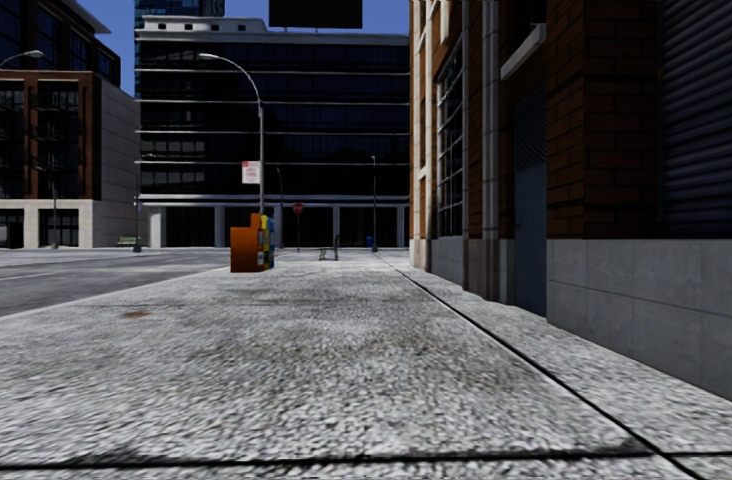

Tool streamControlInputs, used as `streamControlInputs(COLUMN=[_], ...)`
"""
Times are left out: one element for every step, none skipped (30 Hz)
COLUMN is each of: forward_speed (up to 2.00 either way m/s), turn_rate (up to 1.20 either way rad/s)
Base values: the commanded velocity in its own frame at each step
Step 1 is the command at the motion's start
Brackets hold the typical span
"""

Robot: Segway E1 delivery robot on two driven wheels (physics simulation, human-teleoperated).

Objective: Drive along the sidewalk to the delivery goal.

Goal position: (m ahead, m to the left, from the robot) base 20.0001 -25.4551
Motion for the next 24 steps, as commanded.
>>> streamControlInputs(forward_speed=[2.0,2.0,2.0,2.0,2.0,2.0,2.0,2.0,2.0,2.0,2.0,2.0,2.0,2.0,2.0,2.0,2.0,2.0,2.0,2.0,2.0,2.0,2.0,2.0], turn_rate=[0.0,0.0,0.0,0.0,0.0,0.0,0.0,0.0,0.0,0.0,0.0,0.0,0.0,0.0,0.0,0.0,0.0,0.0,0.0,0.0,0.0,0.0,0.0,0.0])
